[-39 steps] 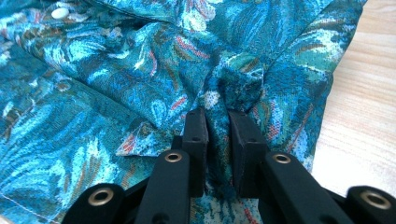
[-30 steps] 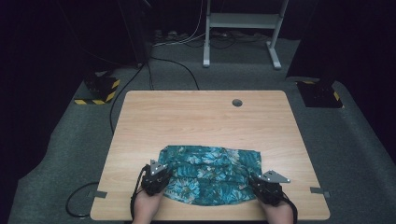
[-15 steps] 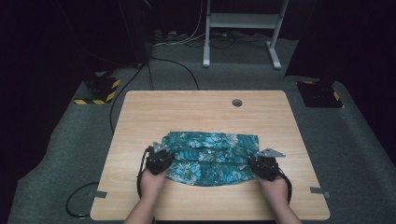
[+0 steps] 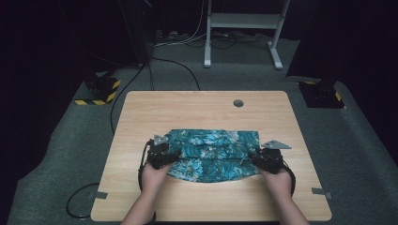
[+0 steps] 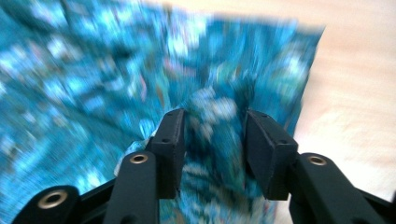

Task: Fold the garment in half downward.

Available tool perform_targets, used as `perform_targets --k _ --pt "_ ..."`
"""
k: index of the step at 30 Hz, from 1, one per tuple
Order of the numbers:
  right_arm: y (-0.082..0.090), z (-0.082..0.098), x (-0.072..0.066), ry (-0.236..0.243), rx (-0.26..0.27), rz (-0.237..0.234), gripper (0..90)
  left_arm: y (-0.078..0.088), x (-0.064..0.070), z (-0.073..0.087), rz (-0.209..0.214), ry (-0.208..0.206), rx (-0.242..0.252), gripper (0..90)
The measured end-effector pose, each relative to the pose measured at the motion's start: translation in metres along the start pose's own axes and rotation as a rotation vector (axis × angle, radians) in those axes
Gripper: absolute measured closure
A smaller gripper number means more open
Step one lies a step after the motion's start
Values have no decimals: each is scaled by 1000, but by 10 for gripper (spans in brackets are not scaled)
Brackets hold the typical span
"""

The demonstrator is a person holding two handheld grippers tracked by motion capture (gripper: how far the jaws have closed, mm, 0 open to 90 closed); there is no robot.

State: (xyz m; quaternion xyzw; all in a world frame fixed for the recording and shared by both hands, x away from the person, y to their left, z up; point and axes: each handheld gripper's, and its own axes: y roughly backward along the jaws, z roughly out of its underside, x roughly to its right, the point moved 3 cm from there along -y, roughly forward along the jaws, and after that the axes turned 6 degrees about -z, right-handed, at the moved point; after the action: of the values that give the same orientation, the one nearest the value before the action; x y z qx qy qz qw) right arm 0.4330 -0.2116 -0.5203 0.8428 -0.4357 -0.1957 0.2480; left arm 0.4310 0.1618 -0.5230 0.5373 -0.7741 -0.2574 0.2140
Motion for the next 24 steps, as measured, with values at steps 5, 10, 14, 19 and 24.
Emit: perform_targets --k 5,10,14,19,24 --pt "-7 -24 1 17 5 -20 484 -11 4 -28 -4 -15 -7 251" --pt "-32 -24 5 15 -83 -19 519 -36 3 -21 12 11 -101 365" --pt "-38 -14 3 19 -110 -30 837 -35 5 -11 35 24 -94 596" --pt "-26 -8 -8 54 -69 -50 900 -25 2 -2 82 59 -61 839" --pt "-8 2 -20 74 -23 -78 899 -3 4 15 126 37 0 845"
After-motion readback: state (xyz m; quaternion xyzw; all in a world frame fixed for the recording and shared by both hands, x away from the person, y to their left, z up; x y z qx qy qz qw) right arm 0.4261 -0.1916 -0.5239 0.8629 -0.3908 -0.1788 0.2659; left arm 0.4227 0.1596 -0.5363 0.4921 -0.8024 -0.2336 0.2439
